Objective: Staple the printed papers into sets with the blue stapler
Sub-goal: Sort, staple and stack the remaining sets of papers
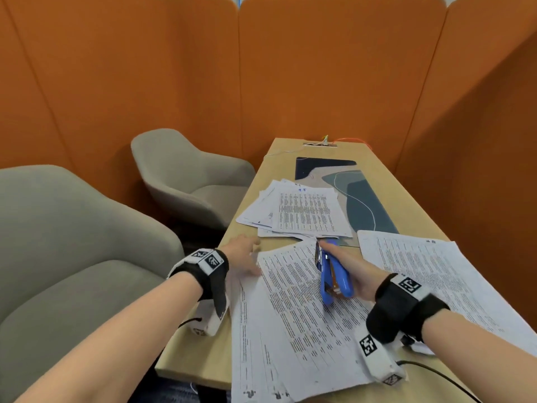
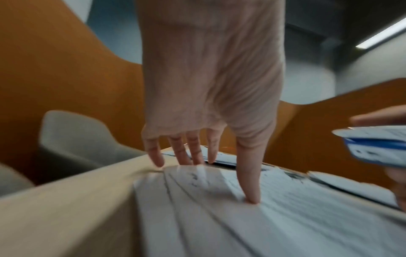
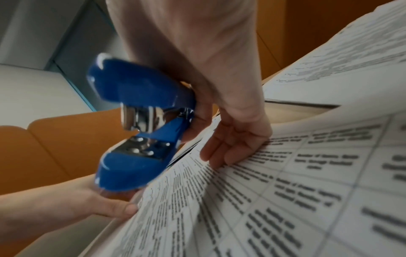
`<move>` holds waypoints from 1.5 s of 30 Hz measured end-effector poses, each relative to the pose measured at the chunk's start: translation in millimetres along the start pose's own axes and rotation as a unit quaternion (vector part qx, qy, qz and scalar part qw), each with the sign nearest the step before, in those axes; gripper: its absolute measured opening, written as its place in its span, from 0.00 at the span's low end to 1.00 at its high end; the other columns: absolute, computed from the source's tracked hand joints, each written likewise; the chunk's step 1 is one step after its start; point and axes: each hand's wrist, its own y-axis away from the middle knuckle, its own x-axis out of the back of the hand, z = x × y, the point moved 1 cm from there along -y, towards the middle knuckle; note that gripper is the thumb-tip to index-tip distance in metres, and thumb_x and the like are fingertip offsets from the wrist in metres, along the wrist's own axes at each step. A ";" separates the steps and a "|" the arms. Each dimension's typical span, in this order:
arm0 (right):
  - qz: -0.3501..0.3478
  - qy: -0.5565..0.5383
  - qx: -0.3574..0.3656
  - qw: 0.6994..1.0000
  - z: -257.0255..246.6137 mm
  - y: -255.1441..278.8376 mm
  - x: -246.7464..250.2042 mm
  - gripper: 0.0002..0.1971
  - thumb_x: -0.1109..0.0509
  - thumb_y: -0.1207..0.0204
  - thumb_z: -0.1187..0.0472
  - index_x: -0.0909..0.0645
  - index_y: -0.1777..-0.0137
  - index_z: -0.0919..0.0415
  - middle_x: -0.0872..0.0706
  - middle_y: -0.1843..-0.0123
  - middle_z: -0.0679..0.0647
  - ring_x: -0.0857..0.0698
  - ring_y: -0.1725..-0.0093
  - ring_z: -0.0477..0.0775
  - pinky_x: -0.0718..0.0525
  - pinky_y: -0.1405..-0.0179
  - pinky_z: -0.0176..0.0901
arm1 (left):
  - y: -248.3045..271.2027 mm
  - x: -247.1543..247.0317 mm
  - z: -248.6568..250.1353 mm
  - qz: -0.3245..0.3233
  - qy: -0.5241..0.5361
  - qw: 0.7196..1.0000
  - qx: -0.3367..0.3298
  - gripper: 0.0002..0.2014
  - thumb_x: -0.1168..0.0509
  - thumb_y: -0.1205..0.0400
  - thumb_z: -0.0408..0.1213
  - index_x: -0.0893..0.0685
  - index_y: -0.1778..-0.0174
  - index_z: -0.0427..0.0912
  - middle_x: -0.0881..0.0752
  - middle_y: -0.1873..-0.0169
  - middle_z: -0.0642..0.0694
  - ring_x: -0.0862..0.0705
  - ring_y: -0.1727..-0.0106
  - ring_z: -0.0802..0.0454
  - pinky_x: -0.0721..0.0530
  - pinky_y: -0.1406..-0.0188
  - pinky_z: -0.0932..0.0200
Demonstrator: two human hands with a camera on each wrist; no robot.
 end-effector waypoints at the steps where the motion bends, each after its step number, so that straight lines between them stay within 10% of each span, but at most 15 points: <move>1: 0.001 0.000 0.000 1.000 -1.6 3.6 -2.0 0.36 0.21 0.44 0.35 0.16 0.42 0.60 0.15 0.38 0.69 0.15 0.46 0.65 0.22 0.34 0.61 | -1.7 2.9 0.5 -0.015 0.029 0.999 0.001 0.36 0.24 0.28 0.43 0.30 0.25 0.45 0.26 0.29 0.45 0.25 0.30 0.45 0.25 0.31 0.53; 6: -0.003 -0.007 -0.009 1.000 -1.4 2.8 -1.9 0.31 0.23 0.38 0.36 0.18 0.42 0.57 0.15 0.48 0.64 0.19 0.50 0.63 0.20 0.41 0.58 | -6.3 15.6 10.1 -0.079 0.116 0.990 -0.012 0.18 0.27 0.23 0.37 0.16 0.37 0.40 0.15 0.47 0.46 0.18 0.47 0.50 0.21 0.53 0.63; 14: 0.019 0.041 0.002 0.999 1.6 0.3 -5.9 0.36 0.27 0.34 0.34 0.18 0.36 0.63 0.12 0.49 0.62 0.15 0.49 0.62 0.21 0.32 0.60 | -10.5 12.6 16.2 -0.037 0.055 0.998 -0.015 0.15 0.25 0.25 0.38 0.13 0.45 0.36 0.13 0.49 0.43 0.15 0.43 0.43 0.21 0.45 0.54; 19: 0.007 0.078 -0.012 0.997 -4.9 -1.6 -5.3 0.41 0.23 0.45 0.30 0.18 0.39 0.60 0.12 0.48 0.60 0.15 0.49 0.61 0.18 0.37 0.59 | 16.2 3.1 24.1 0.081 -0.166 0.981 -0.059 0.40 0.32 0.23 0.53 0.41 0.19 0.45 0.37 0.22 0.44 0.43 0.19 0.43 0.56 0.23 0.28; 23: -0.012 0.203 -0.021 0.979 -29.6 8.9 -24.3 0.25 0.29 0.29 0.36 0.20 0.49 0.60 0.14 0.56 0.60 0.16 0.58 0.57 0.17 0.64 0.44 | 32.6 -14.8 8.9 -0.103 -0.181 0.977 -0.033 0.48 0.47 0.21 0.69 0.59 0.16 0.42 0.61 0.16 0.41 0.60 0.16 0.39 0.57 0.19 0.33; 34: 0.013 0.668 0.112 0.735 -44.1 12.2 -95.5 0.17 0.31 0.23 0.51 0.23 0.43 0.63 0.16 0.52 0.58 0.19 0.55 0.57 0.23 0.66 0.40 | 40.2 -34.0 5.8 -0.144 -0.146 0.978 0.041 0.60 0.49 0.33 0.81 0.69 0.18 0.47 0.70 0.18 0.48 0.67 0.16 0.43 0.55 0.17 0.40; 37: 0.021 0.687 0.122 0.716 -44.0 9.7 -98.5 0.22 0.35 0.19 0.52 0.28 0.31 0.65 0.18 0.36 0.61 0.17 0.40 0.60 0.20 0.48 0.46 | 39.2 -34.5 4.8 -0.146 -0.146 0.978 0.041 0.61 0.48 0.34 0.82 0.70 0.18 0.47 0.71 0.18 0.48 0.67 0.16 0.43 0.56 0.17 0.41; 45: 0.070 0.685 0.137 0.712 -25.8 -2.6 -102.0 0.22 0.39 0.17 0.54 0.35 0.27 0.61 0.19 0.35 0.59 0.18 0.38 0.61 0.25 0.54 0.46 | 36.7 -36.9 4.0 -0.142 -0.142 0.979 0.040 0.61 0.47 0.34 0.81 0.70 0.18 0.46 0.71 0.18 0.46 0.67 0.16 0.41 0.57 0.17 0.39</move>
